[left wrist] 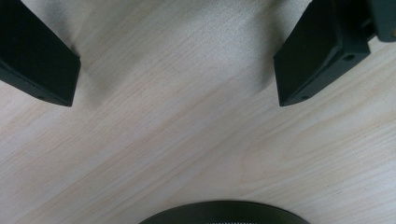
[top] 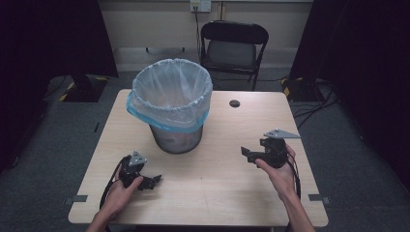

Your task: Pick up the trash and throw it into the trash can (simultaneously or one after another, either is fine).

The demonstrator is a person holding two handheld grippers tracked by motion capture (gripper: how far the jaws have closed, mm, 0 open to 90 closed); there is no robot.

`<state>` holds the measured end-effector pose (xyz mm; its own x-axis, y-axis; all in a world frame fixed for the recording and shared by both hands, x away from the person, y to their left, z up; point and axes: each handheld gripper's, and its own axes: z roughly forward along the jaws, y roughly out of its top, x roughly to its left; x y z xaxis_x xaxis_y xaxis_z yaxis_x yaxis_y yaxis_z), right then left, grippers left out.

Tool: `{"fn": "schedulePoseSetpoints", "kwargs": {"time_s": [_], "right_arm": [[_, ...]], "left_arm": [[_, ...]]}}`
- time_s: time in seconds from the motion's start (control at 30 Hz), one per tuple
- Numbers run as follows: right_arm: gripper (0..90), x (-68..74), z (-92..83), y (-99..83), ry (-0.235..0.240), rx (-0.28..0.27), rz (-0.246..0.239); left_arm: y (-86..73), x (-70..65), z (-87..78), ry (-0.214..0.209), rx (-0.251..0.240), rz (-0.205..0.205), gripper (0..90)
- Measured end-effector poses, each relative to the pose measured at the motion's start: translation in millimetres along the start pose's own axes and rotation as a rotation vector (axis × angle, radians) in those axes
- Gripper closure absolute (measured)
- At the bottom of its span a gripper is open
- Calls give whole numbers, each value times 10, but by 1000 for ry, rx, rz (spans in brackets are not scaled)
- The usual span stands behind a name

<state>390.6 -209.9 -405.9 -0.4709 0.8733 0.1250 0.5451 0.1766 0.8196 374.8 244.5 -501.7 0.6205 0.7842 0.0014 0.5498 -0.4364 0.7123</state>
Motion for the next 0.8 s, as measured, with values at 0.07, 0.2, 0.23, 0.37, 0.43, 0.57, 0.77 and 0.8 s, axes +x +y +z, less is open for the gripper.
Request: {"fn": "schedulePoseSetpoints", "kwargs": {"time_s": [0.07,0.2,0.23,0.37,0.43,0.57,0.77,0.8], "right_arm": [[157,-30,1,-67,-5,15,7],[158,-60,4,-173,-16,22,17],[158,-73,23,-251,-22,35,14],[160,-105,67,-397,-36,73,18],[161,-130,84,-456,-54,87,25],[164,-178,135,-571,-73,112,40],[164,-204,232,-718,-96,161,46],[163,-202,249,-744,-104,174,41]], "left_arm": [[0,0,0,1,0,0,0],[-1,-5,3,0,-4,-5,0],[0,0,0,1,0,0,0],[0,-4,2,0,-3,-5,0],[0,0,0,0,0,0,0],[0,0,0,0,0,0,0],[0,-4,2,0,-3,-5,0],[0,-5,3,0,-4,-6,0]]}}
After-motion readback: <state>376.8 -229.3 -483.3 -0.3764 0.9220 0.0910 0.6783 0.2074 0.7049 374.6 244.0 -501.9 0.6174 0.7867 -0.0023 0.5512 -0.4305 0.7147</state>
